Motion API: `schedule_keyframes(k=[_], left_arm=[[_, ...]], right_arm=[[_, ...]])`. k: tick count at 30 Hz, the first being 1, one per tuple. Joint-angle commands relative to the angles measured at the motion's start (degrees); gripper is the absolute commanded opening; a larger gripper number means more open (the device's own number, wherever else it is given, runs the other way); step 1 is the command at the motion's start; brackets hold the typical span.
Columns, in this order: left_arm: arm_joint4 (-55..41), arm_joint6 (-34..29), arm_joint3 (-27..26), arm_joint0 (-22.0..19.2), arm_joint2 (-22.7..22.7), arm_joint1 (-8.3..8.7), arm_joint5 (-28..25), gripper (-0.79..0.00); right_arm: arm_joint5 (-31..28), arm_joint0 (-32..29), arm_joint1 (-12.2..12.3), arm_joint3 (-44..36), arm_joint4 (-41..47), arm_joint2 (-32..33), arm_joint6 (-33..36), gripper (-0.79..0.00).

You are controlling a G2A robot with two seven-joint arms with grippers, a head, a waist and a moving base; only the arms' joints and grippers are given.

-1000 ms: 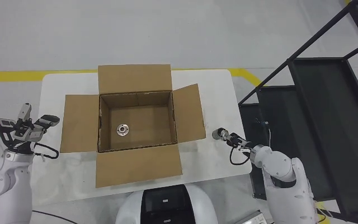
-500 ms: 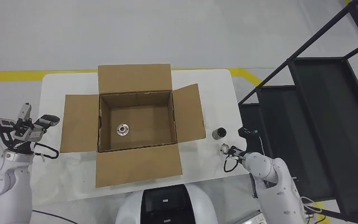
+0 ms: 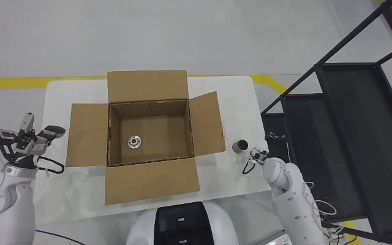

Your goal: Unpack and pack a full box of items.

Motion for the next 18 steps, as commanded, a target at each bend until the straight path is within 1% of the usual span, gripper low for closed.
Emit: schedule_keyframes(k=[1, 6, 7, 8, 9, 10, 14, 18], left_arm=[[0.0, 0.0, 0.0, 0.0, 0.0, 0.0, 0.0, 0.0], [0.0, 0.0, 0.0, 0.0, 0.0, 0.0, 0.0, 0.0], [0.0, 0.0, 0.0, 0.0, 0.0, 0.0, 0.0, 0.0], [0.0, 0.0, 0.0, 0.0, 0.0, 0.0, 0.0, 0.0], [0.0, 0.0, 0.0, 0.0, 0.0, 0.0, 0.0, 0.0], [0.0, 0.0, 0.0, 0.0, 0.0, 0.0, 0.0, 0.0], [0.0, 0.0, 0.0, 0.0, 0.0, 0.0, 0.0, 0.0], [0.0, 0.0, 0.0, 0.0, 0.0, 0.0, 0.0, 0.0]], right_arm=[[0.9, 0.7, -0.1, 1.1, -0.9, -0.7, -0.3, -0.785], [2.3, 1.9, -0.2, 2.8, -1.5, -1.8, -0.8, -0.785], [2.6, 2.1, -0.2, 2.9, -1.5, -1.9, -0.9, -0.628], [2.9, 2.2, -0.3, 3.1, -1.3, -2.0, -0.9, -0.406], [3.1, 2.4, -0.3, 3.2, -1.3, -2.1, -0.9, -0.037], [3.4, 2.4, -0.3, 3.4, -1.6, -2.3, -1.1, 0.0], [3.8, 2.4, -0.3, 3.2, -1.5, -2.3, -1.3, 0.0], [3.8, 1.8, -0.3, 1.4, 0.3, -1.3, -1.7, 0.0]])
